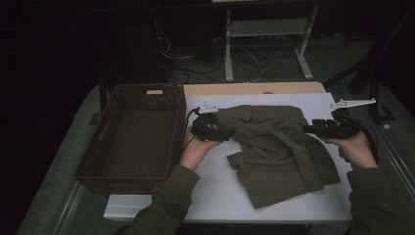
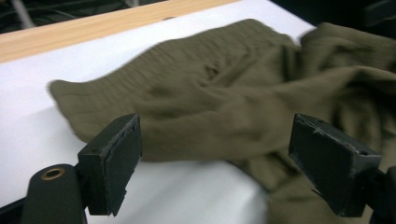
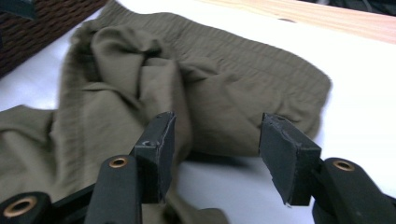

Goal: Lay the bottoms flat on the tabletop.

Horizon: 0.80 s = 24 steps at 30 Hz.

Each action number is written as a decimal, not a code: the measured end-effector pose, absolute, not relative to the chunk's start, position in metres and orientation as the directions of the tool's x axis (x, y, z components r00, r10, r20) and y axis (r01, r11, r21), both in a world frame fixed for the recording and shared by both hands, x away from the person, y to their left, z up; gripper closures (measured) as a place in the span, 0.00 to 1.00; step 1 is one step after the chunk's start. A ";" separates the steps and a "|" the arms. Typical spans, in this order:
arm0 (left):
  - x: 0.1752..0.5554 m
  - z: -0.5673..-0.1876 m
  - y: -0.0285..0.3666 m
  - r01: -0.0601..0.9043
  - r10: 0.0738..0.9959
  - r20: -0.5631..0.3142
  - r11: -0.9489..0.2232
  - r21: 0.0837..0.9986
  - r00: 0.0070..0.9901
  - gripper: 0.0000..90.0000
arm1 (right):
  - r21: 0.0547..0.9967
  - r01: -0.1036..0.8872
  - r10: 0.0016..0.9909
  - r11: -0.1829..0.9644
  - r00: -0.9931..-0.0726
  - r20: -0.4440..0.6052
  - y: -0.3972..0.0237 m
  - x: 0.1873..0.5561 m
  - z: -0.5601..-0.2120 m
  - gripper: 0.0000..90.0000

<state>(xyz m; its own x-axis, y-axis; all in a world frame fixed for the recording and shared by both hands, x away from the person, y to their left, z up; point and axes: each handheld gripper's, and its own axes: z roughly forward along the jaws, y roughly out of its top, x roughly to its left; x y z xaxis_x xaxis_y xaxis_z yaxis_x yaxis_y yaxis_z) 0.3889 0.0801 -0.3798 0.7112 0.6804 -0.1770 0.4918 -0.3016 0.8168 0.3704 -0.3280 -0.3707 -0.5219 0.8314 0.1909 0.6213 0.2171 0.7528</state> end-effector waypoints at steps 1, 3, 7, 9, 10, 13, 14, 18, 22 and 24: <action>0.386 -0.380 0.080 0.488 0.672 -0.176 -0.309 0.816 0.720 0.18 | 0.753 0.619 0.824 0.225 -0.533 0.192 -0.326 0.369 -0.371 0.50; 0.376 -0.381 0.079 0.475 0.641 -0.170 -0.341 0.811 0.749 0.17 | 0.751 0.614 0.815 0.242 -0.549 0.187 -0.323 0.366 -0.371 0.50; 0.361 -0.388 0.080 0.455 0.594 -0.161 -0.386 0.802 0.788 0.15 | 0.756 0.598 0.795 0.264 -0.579 0.180 -0.315 0.363 -0.372 0.47; 0.354 -0.391 0.080 0.446 0.572 -0.158 -0.407 0.797 0.805 0.15 | 0.759 0.592 0.788 0.271 -0.589 0.178 -0.312 0.362 -0.372 0.46; 0.348 -0.395 0.080 0.442 0.559 -0.161 -0.414 0.796 0.813 0.14 | 0.758 0.592 0.786 0.274 -0.592 0.179 -0.311 0.362 -0.372 0.45; 0.337 -0.404 0.080 0.434 0.535 -0.167 -0.423 0.795 0.828 0.12 | 0.755 0.592 0.783 0.282 -0.597 0.175 -0.308 0.364 -0.373 0.45; 0.333 -0.409 0.081 0.438 0.528 -0.178 -0.421 0.794 0.831 0.10 | 0.755 0.592 0.783 0.282 -0.597 0.175 -0.308 0.364 -0.374 0.45; 0.318 -0.421 0.085 0.434 0.499 -0.184 -0.449 0.781 0.847 0.05 | 0.751 0.592 0.786 0.293 -0.596 0.163 -0.305 0.367 -0.376 0.46; 0.304 -0.430 0.091 0.426 0.488 -0.183 -0.449 0.786 0.853 0.01 | 0.748 0.590 0.785 0.304 -0.600 0.154 -0.301 0.368 -0.377 0.48; 0.297 -0.434 0.094 0.420 0.480 -0.177 -0.464 0.780 0.859 0.00 | 0.744 0.594 0.786 0.307 -0.599 0.154 -0.300 0.368 -0.379 0.50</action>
